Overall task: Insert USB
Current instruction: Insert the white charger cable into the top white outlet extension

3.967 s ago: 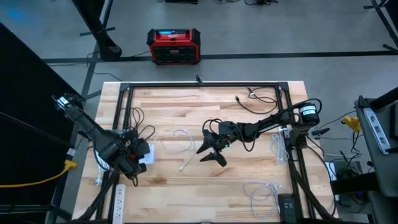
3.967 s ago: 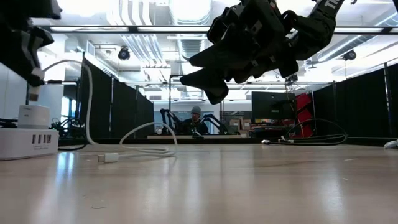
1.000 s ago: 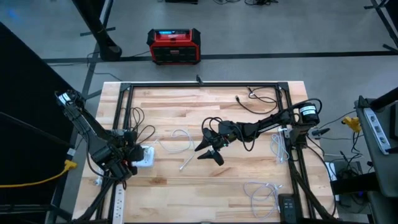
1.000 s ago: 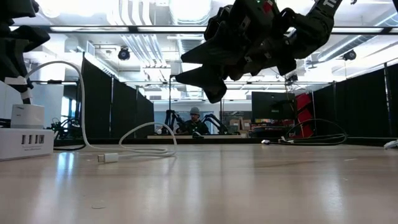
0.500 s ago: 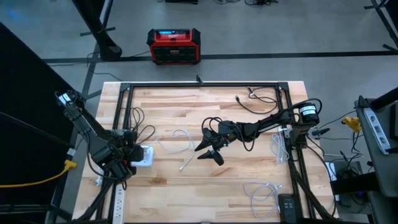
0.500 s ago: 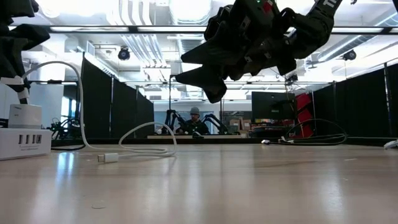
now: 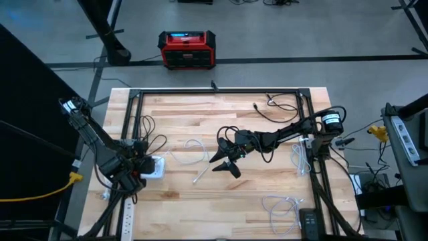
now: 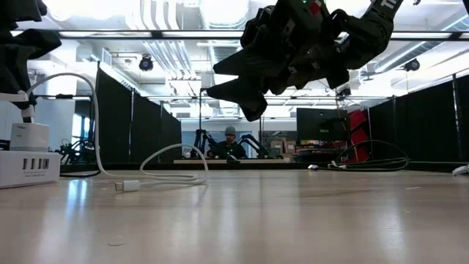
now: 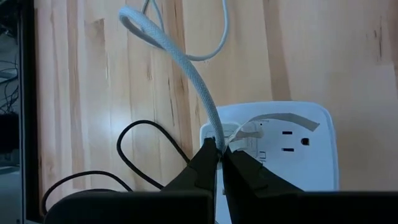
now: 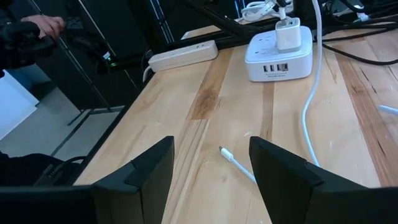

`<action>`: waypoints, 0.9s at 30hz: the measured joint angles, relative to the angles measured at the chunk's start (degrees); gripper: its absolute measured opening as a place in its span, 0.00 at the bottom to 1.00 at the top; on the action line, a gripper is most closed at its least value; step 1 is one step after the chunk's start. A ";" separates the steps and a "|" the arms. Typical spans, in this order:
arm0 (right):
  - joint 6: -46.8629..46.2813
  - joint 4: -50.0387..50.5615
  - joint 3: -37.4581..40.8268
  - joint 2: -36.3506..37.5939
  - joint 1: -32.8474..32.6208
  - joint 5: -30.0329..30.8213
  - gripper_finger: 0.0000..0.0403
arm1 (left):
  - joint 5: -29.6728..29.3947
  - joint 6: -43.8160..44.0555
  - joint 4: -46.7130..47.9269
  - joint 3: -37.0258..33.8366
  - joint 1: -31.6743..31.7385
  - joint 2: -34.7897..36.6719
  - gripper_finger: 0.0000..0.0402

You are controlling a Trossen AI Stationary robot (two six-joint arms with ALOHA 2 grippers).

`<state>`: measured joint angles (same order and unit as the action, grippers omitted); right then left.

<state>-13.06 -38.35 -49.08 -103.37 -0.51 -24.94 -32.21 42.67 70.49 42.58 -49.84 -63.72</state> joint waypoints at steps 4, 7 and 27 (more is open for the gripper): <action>0.00 0.00 0.00 0.00 0.00 0.00 0.48 | -0.52 -0.45 -1.48 -1.17 0.98 0.03 0.00; -0.43 -0.01 0.00 0.00 -0.12 0.02 0.48 | -0.89 -0.41 -3.00 -2.06 1.25 0.12 0.00; 0.04 0.59 0.00 0.00 -0.76 0.02 0.48 | -5.18 12.12 -10.53 -7.01 0.35 0.17 0.00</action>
<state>-13.02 -37.76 -49.08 -103.37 -1.28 -24.93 -37.40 54.79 59.96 35.57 -49.49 -63.55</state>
